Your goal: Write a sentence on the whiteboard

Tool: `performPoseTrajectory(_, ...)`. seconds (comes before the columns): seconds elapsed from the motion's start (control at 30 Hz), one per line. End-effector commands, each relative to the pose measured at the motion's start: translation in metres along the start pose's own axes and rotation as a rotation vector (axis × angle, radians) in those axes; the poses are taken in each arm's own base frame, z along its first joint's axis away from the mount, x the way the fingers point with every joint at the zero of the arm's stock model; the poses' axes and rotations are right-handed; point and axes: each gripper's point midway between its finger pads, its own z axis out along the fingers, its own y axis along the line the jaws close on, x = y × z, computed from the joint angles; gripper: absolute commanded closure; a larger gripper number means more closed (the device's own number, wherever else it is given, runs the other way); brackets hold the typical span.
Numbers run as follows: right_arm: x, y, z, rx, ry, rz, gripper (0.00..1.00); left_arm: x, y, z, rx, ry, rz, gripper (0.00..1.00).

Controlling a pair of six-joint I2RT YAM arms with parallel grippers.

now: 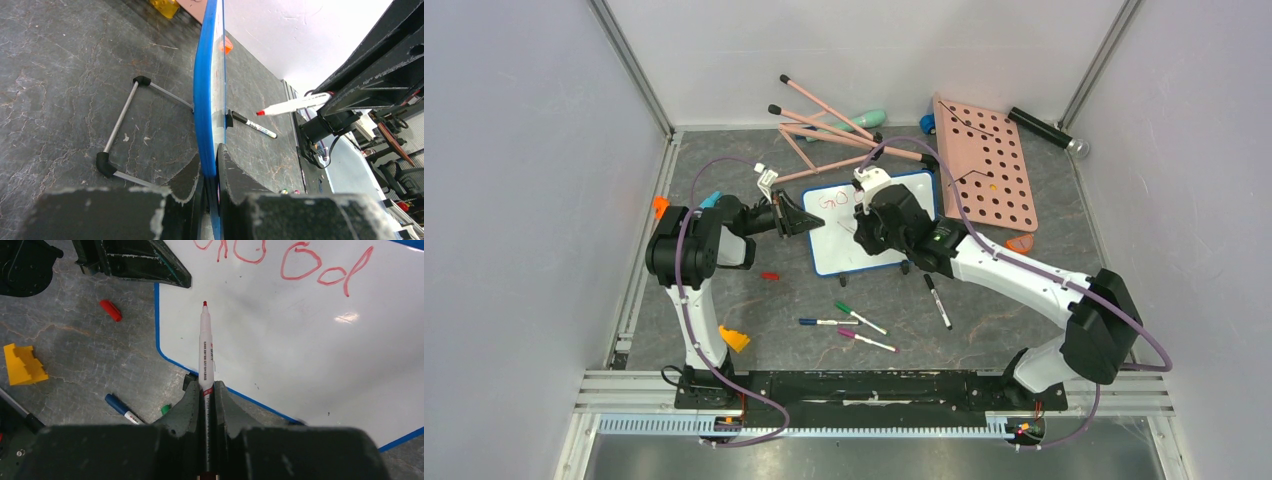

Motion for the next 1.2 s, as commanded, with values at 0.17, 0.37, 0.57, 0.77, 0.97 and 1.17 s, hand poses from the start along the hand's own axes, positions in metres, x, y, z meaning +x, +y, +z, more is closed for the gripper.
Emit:
performPoseTrajectory(0.17, -0.005, 0.014, -0.010, -0.049, 0.036, 0.053, 1.00, -0.014, 0.011, -0.006, -0.033, -0.055, 0.149, 0.98)
performPoseTrajectory(0.37, -0.013, 0.007, -0.016, -0.026, -0.011, 0.013, 1.00, -0.014, 0.011, -0.005, -0.032, -0.055, 0.148, 0.98)
performPoseTrajectory(0.57, -0.029, 0.002, -0.009, 0.024, -0.010, -0.047, 1.00, -0.014, 0.012, -0.005, -0.031, -0.054, 0.145, 0.98)
performPoseTrajectory(0.77, -0.040, -0.009, -0.002, 0.105, -0.001, -0.077, 1.00, -0.013, 0.011, -0.006, -0.030, -0.052, 0.145, 0.98)
performPoseTrajectory(0.97, -0.035, -0.015, 0.003, 0.143, 0.024, -0.094, 1.00, -0.013, 0.011, -0.005, -0.028, -0.051, 0.145, 0.98)
performPoseTrajectory(1.17, -0.029, -0.019, 0.007, 0.156, 0.046, -0.111, 1.00, -0.014, 0.012, -0.005, -0.027, -0.050, 0.144, 0.98)
